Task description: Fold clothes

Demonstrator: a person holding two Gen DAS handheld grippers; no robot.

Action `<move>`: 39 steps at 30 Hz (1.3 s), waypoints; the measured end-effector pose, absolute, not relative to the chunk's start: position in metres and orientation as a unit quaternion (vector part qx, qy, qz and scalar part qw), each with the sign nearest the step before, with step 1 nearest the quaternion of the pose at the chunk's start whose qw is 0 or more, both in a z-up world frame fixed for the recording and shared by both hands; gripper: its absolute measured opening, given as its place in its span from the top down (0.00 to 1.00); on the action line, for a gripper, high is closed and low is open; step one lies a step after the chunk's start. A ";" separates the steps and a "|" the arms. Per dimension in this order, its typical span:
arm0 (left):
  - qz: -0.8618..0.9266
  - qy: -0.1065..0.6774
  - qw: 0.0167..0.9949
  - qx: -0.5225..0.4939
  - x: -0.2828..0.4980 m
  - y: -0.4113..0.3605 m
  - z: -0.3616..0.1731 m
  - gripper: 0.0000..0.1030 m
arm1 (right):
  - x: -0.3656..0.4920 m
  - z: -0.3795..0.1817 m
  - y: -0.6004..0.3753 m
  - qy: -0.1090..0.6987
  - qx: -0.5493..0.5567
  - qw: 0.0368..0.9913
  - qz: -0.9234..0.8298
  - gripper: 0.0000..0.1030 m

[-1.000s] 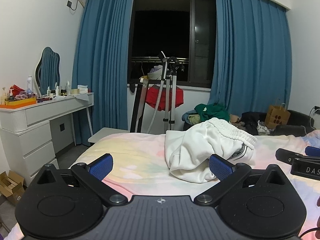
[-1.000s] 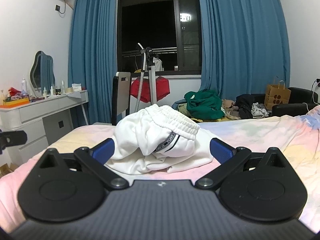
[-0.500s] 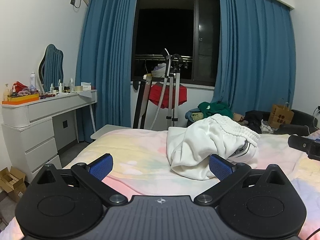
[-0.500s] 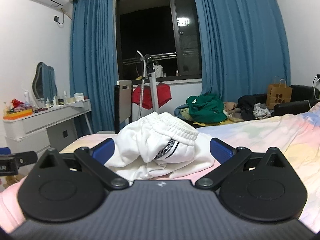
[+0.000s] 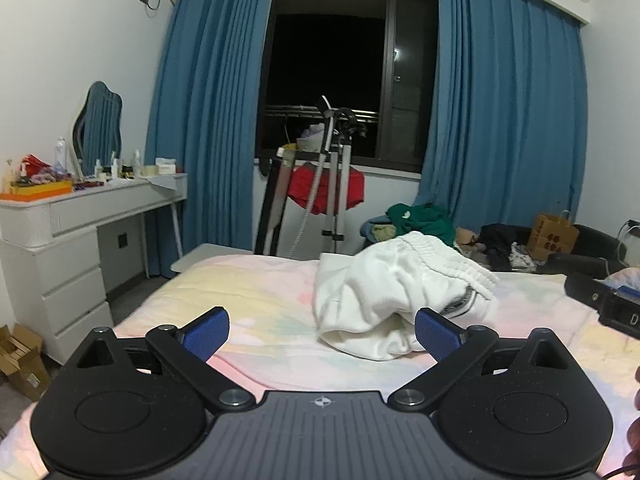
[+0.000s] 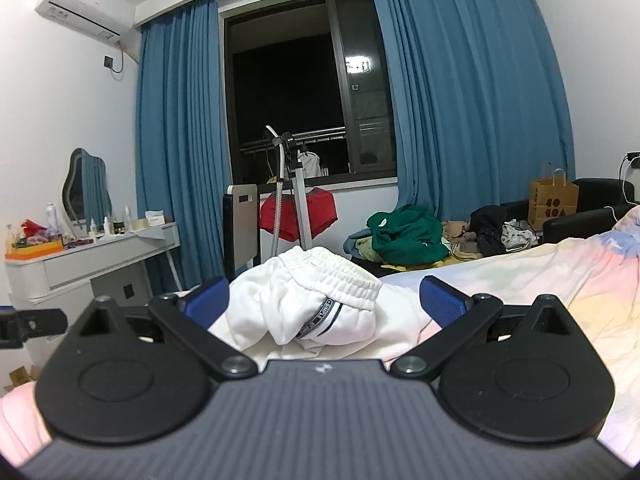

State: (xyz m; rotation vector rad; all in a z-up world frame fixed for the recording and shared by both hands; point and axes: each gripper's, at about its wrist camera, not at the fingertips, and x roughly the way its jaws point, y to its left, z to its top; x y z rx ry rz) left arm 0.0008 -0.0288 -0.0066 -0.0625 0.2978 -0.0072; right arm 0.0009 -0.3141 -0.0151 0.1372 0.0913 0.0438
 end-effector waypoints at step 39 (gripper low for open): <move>-0.068 0.262 0.962 0.033 0.401 -0.170 -0.034 0.73 | 0.097 -0.100 -0.371 0.165 0.196 0.967 -0.013 0.00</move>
